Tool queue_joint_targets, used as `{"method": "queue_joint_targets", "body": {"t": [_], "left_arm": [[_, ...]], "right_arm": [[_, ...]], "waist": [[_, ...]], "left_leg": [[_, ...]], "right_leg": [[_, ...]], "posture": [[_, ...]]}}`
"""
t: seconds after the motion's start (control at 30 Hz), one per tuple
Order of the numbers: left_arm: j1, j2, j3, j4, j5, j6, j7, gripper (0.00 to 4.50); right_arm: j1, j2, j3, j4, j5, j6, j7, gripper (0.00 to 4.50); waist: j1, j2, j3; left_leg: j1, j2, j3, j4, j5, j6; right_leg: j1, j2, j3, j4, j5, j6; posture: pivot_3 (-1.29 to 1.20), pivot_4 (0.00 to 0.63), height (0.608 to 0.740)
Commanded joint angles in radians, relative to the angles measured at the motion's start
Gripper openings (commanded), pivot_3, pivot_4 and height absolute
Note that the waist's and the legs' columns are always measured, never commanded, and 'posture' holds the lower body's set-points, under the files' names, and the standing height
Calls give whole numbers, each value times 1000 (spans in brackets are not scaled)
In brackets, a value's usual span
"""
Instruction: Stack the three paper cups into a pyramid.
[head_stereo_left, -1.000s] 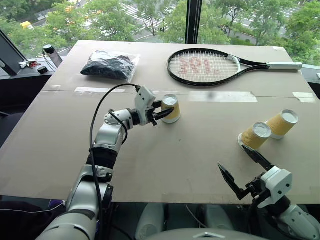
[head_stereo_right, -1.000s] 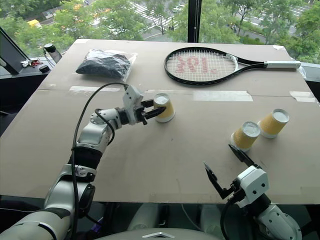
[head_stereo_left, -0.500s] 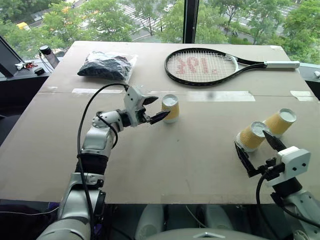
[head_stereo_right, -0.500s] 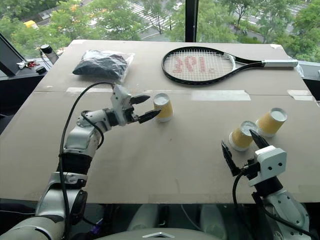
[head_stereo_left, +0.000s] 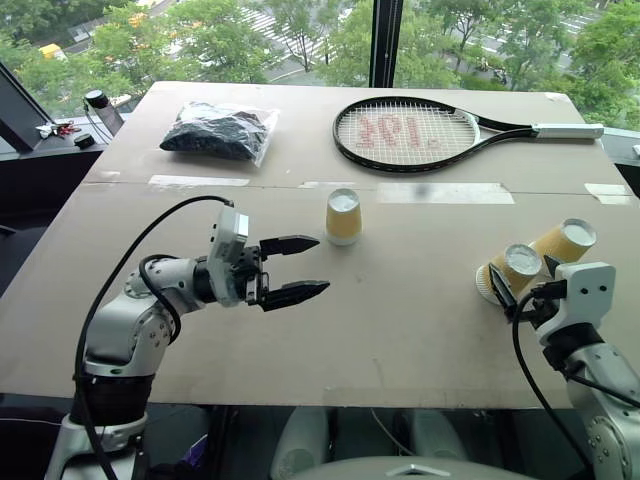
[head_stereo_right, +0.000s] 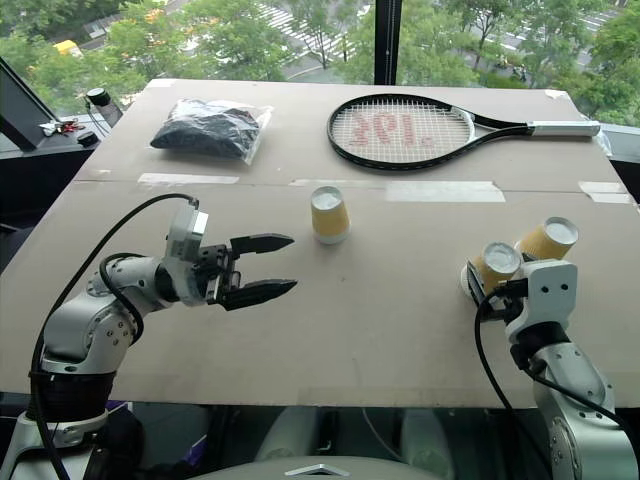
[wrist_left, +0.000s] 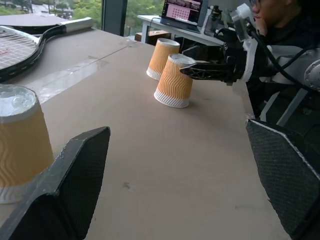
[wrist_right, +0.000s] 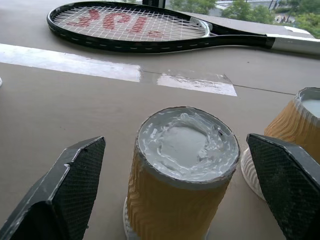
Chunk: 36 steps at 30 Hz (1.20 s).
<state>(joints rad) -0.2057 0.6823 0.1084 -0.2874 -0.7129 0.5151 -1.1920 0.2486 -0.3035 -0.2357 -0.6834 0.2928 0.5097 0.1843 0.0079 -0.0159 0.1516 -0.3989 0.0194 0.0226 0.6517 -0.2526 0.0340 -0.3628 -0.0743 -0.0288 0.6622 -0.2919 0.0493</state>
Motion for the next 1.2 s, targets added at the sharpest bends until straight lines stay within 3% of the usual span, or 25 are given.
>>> {"method": "queue_joint_targets", "body": {"t": [0.03, 0.17, 0.2, 0.27, 0.37, 0.67, 0.87, 1.2], "left_arm": [[14, 13, 25, -56, -28, 3, 13, 4450], [25, 12, 25, -69, -29, 4, 30, 4450], [27, 10, 26, -69, -27, 1, 36, 4500], [35, 7, 27, -70, -13, -13, 48, 4500], [61, 2, 36, -71, 8, -42, 68, 4500], [165, -15, 119, -83, 3, -108, 122, 4500], [290, 12, 218, -114, -24, -112, 124, 4500], [386, 0, 313, -148, -34, -131, 172, 4500]], "right_arm": [[-29, 8, -31, 7, 12, 13, -19, 4500], [-67, 11, -44, 29, 30, 24, -19, 4500], [-70, 8, -43, 32, 31, 25, -16, 4085], [-80, 3, -40, 36, 40, 28, -7, 3684], [-92, -16, -21, 15, 82, 54, 35, 2394], [-277, -86, 83, -8, 148, 163, 99, 2394], [-601, -59, 282, 226, 73, 221, 115, 2394], [-781, 7, 409, 388, 26, 190, 183, 2394]], "waist": [[0, 0, 0], [2, 0, 0], [2, 0, 0], [3, 0, 0], [3, 0, 0], [-14, 1, 1], [-28, 0, 1], [-22, 0, 1]], "left_leg": [[0, 0, 0, 0, 0, 0], [0, 1, 0, 0, 0, 0], [0, 1, 0, 0, 0, 0], [0, 1, 0, 0, 0, 0], [0, 1, 0, 0, 0, 0], [0, 1, 0, 0, 0, 0], [1, 1, 0, -1, 0, 0], [-5, -2, 0, -1, 0, 0]], "right_leg": [[0, 0, 0, 0, 0, 0], [0, 1, 0, 0, 0, 0], [0, 1, 0, 0, 0, 0], [0, 1, 0, 0, 0, 0], [0, 1, 0, 0, 0, 0], [-1, 1, 1, 0, 0, 0], [-2, 2, 4, 0, 0, 0], [-8, 1, 6, 0, 0, 0]], "posture": [[0, 150, 740], [0, 150, 740], [0, 150, 740], [0, 150, 740], [0, 150, 740], [0, 150, 740], [0, 150, 740], [0, 150, 740]]}}
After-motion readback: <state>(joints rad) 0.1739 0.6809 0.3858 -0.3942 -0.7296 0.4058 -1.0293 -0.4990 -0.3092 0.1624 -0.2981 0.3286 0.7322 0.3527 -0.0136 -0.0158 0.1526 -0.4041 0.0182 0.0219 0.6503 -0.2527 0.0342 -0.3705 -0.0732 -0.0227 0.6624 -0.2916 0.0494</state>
